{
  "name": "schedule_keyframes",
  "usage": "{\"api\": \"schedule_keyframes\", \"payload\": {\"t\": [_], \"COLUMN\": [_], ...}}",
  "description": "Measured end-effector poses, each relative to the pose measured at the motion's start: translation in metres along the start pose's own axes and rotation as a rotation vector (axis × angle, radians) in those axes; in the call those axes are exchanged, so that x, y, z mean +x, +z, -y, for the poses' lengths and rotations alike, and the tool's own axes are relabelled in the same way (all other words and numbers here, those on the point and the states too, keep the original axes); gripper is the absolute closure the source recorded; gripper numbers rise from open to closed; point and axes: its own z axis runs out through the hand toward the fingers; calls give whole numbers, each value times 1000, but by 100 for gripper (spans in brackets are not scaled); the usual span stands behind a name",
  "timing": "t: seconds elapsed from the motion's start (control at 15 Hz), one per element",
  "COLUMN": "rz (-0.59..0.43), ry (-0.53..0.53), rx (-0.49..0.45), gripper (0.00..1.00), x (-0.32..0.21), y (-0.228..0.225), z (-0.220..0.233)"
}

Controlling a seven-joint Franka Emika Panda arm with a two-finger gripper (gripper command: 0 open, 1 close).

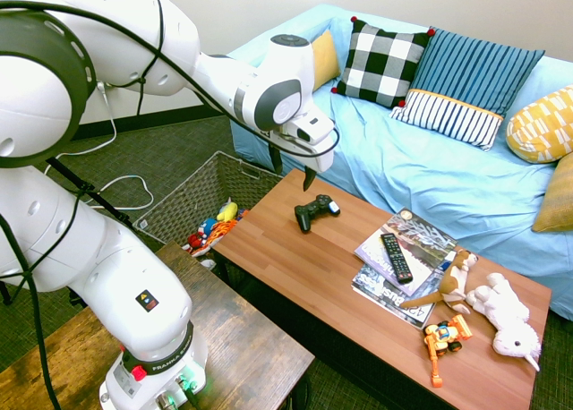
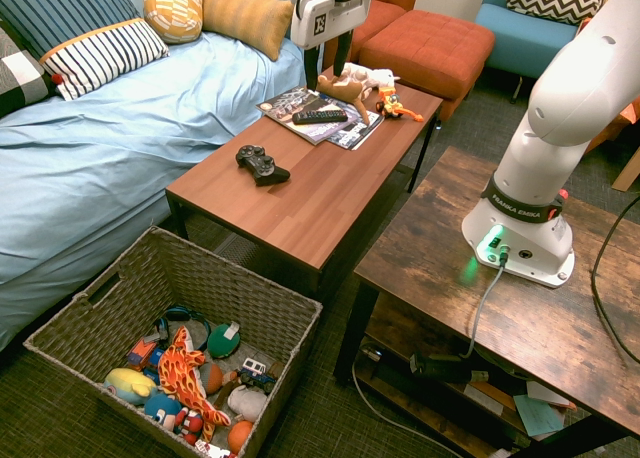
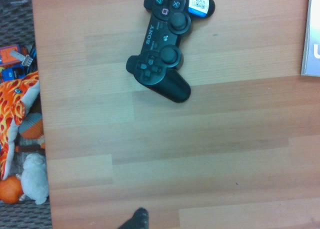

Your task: Put the gamepad in the basket

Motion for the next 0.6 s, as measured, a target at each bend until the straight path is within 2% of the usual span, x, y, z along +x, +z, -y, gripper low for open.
{"api": "schedule_keyframes", "payload": {"t": [0.27,0.6], "rz": [-5,11], "ry": [37,165], "rx": [6,32], "gripper": [0,0], "x": [1,17], "y": [10,63], "z": [10,47]}}
